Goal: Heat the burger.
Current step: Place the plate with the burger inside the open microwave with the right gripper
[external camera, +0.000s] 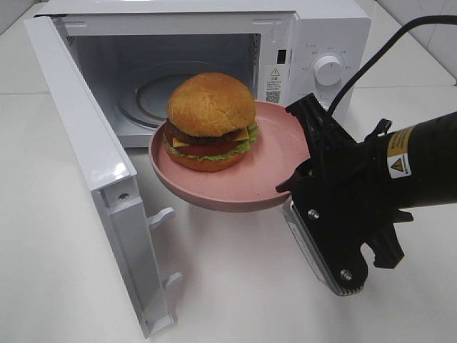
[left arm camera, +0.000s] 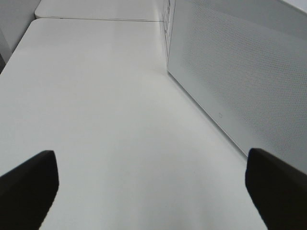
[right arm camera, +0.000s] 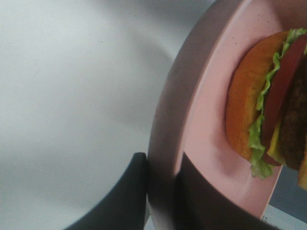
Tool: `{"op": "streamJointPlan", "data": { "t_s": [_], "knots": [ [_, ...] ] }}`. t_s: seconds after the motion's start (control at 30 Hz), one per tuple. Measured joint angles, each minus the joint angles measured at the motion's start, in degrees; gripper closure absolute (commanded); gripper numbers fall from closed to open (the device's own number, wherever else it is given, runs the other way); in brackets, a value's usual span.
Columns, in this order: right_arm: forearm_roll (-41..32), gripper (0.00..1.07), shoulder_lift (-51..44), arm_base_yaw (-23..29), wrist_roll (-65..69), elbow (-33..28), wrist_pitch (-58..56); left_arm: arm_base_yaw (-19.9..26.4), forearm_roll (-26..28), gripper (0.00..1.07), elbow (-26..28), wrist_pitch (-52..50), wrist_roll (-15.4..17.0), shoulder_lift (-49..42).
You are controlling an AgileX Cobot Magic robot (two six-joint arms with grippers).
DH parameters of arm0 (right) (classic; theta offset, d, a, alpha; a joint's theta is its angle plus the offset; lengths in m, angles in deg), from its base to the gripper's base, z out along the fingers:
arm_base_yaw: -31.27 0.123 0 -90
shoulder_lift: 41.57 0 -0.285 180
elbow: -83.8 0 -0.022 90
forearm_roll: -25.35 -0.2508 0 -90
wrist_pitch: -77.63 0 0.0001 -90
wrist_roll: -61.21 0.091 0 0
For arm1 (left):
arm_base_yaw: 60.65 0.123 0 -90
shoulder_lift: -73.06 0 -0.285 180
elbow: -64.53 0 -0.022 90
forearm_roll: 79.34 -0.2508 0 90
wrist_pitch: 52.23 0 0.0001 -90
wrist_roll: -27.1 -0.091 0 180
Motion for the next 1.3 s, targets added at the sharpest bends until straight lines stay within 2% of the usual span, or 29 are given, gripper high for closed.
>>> {"op": "streamJointPlan", "data": {
  "t_s": [0.4,0.73,1.3],
  "knots": [
    [-0.46,1.01,4.01,-0.23,-0.11,0.0,3.21,0.0,0.0,0.09,0.0,0.0,0.0,0.0],
    [-3.78,1.0,6.42,-3.38,-1.26,0.0,7.05,0.0,0.0,0.09,0.0,0.0,0.0,0.0],
    [-5.04,1.0,14.95,-3.38,-3.15,6.7,7.85,0.0,0.0,0.09,0.0,0.0,0.0,0.0]
  ]
}}
